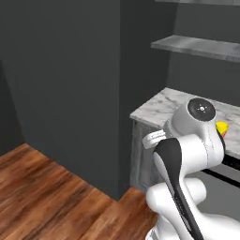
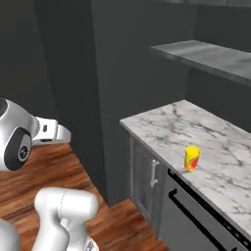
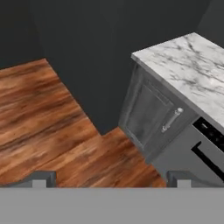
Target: Place the pitcher and cup on the dining counter for serving.
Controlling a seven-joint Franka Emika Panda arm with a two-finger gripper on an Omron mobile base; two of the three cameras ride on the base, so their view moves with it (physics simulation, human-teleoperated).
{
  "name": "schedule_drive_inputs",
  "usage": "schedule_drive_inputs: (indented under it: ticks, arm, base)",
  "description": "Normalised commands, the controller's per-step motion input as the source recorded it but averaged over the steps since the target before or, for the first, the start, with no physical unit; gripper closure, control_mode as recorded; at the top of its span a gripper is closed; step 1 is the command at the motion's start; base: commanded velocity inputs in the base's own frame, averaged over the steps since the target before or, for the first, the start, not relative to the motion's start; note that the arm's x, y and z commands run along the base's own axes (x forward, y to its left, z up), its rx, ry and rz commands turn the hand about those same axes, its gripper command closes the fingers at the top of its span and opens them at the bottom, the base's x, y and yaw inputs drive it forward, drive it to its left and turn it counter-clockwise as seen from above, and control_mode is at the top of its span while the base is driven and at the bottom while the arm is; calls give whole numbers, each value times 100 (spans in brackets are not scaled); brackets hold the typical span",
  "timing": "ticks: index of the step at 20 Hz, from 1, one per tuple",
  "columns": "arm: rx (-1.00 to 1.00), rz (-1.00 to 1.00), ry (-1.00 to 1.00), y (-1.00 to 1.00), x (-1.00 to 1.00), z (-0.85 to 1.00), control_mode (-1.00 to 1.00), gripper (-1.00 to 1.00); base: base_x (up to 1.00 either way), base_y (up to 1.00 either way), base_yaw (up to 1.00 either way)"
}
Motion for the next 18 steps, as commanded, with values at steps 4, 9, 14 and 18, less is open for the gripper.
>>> schedule_drive_inputs:
  ticks: [4,9,14,18]
  arm:
    - [0,0,0,0,0,0,100,-100]
    - [0,0,0,0,0,0,100,-100]
    - [0,0,0,0,0,0,100,-100]
    - [0,0,0,0,0,0,100,-100]
  base:
    - [2,-35,-74]
    - [9,0,-71]
    - [3,19,-77]
    - [2,41,-80]
